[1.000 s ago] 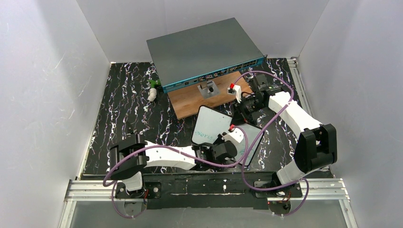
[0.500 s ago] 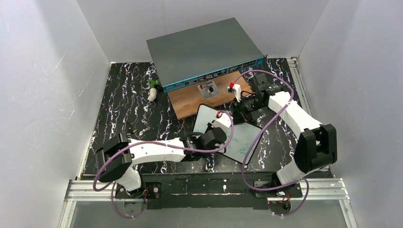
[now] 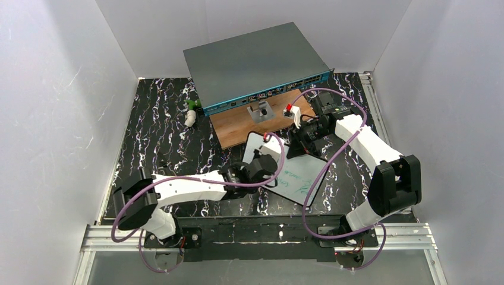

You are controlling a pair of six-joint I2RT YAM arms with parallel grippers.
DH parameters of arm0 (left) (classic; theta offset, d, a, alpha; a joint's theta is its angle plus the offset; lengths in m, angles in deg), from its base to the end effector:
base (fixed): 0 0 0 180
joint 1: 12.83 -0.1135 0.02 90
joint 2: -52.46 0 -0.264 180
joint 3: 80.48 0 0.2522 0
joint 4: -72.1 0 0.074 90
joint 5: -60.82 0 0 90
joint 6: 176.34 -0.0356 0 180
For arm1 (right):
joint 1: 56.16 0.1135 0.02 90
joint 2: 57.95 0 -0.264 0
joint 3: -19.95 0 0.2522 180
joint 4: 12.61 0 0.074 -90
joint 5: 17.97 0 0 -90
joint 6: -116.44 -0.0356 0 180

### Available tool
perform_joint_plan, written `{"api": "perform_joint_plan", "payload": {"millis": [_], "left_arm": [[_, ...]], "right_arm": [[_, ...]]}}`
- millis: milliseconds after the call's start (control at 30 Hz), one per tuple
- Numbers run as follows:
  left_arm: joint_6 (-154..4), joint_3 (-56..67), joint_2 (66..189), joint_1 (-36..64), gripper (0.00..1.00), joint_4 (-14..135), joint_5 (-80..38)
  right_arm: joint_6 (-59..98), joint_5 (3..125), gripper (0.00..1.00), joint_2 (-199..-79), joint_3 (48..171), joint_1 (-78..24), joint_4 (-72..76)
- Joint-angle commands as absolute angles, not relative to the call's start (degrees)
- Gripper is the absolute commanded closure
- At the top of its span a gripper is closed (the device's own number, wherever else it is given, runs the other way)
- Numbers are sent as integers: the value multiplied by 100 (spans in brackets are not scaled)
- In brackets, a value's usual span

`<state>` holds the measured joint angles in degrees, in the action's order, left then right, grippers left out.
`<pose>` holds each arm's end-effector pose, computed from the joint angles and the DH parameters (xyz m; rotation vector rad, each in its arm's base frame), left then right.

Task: Erase the whiteboard
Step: Erase the whiteboard at the center of the board.

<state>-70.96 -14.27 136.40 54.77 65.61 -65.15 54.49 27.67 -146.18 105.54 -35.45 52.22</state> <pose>0.1436 -0.2935 0.2570 0.4739 1.8654 -0.3489 0.2736 0.1300 0.2739 -1.2329 2.2221 0.9982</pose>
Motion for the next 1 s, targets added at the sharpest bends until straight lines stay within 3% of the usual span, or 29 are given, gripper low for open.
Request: {"api": "perform_joint_plan", "payload": {"millis": [0, 267, 667, 967], "left_arm": [[-7147, -1101, 14048, 5951, 100, 6529, -6381], [-7175, -945, 14369, 6254, 100, 6423, -6763], [-6581, -2070, 13138, 5198, 100, 6784, -6380], [-7112, -2153, 13550, 5853, 100, 7586, -5912]], "right_arm": [[5814, 2894, 99, -14575, 10560, -3472, 5319], [5808, 2879, 99, -14560, 10567, -3472, 5327], [5808, 2882, 99, -14565, 10569, -3472, 5327], [5801, 2880, 99, -14601, 10560, -3472, 5303]]}}
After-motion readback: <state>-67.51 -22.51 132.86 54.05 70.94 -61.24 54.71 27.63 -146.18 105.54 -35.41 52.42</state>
